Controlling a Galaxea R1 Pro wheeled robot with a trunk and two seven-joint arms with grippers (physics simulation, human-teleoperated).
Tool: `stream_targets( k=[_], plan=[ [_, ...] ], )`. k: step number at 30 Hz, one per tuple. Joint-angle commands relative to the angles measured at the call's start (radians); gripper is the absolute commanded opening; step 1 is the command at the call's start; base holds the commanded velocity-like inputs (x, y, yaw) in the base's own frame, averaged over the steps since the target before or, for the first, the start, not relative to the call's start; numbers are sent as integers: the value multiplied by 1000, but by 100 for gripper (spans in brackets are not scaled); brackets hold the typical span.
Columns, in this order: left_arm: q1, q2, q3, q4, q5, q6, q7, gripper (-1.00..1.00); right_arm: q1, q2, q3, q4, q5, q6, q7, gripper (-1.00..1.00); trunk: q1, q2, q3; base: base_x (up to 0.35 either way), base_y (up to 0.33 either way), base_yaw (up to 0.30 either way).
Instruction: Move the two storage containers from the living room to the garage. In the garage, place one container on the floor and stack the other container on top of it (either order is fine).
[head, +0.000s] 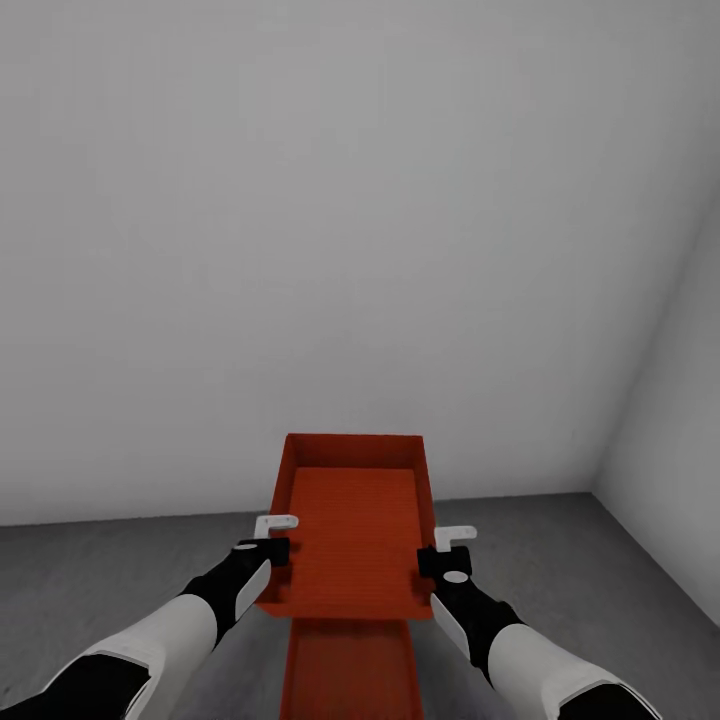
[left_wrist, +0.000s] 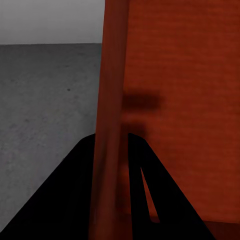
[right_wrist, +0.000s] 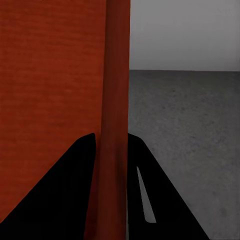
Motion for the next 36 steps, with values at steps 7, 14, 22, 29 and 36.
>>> stream_targets(
  k=[7, 14, 22, 29, 36],
  plan=[
    [-1, 21, 30, -5, -18, -75, 11, -100, -1, -10, -21, 6, -17, -7, -34, -100, 0, -1, -12, 0, 0, 0],
    [-1, 21, 30, -5, -18, -74, 11, -100, -1, -10, -21, 6, -17, -9, -34, -100, 0, -1, -24, 0, 0, 0],
    [-1, 21, 30, -5, -19, -74, 11, -100, -1, -10, -21, 6, -17, -10, -34, -100, 0, -1, -36, 0, 0, 0],
    [-1, 21, 29, -5, -19, -75, 11, -100, -1, -10, -21, 7, -17, -10, -34, -100, 0, -1, -48, 0, 0, 0],
    [-1, 21, 29, -5, -18, -75, 11, -100, -1, -10, -21, 7, -17, -10, -34, -100, 0, -1, -59, 0, 0, 0]
  ],
)
